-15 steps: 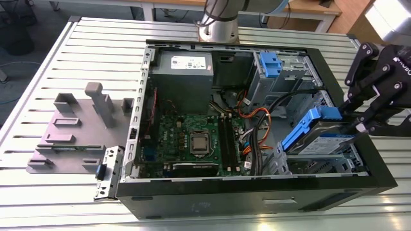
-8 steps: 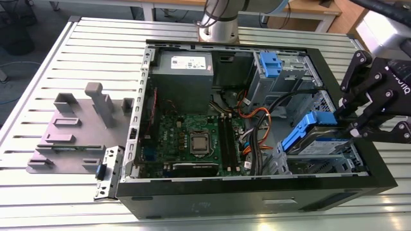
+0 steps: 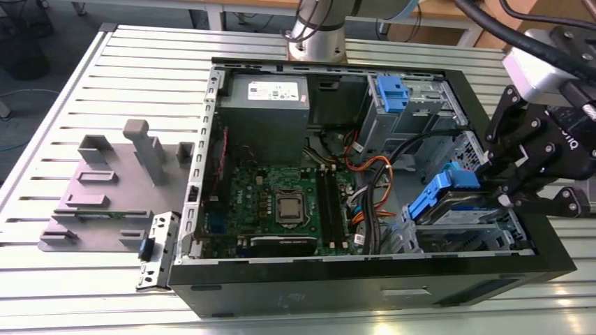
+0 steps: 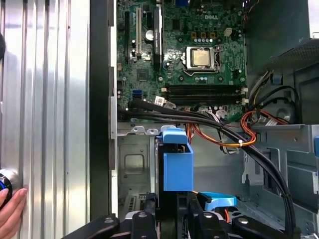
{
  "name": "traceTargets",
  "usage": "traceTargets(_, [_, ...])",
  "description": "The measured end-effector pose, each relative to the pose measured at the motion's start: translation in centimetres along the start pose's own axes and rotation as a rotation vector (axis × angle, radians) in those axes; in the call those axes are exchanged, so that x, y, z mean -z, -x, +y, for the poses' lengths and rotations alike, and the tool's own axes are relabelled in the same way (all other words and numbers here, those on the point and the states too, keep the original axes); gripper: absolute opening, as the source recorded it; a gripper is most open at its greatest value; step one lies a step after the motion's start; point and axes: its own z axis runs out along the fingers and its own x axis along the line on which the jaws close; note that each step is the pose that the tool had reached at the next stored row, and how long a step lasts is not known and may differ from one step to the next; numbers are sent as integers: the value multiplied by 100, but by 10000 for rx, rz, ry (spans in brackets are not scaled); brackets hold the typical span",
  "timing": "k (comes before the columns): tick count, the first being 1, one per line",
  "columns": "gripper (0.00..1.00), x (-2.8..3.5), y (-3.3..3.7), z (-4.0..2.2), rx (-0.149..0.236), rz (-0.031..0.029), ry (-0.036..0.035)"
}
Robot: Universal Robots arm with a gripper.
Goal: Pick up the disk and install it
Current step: 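Insert the disk into the insertion slot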
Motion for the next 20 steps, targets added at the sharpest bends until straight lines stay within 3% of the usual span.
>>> traceTargets(13, [35, -12, -1, -1, 0, -1, 0])
traceTargets(20, [35, -127, -10, -7, 0, 5, 0])
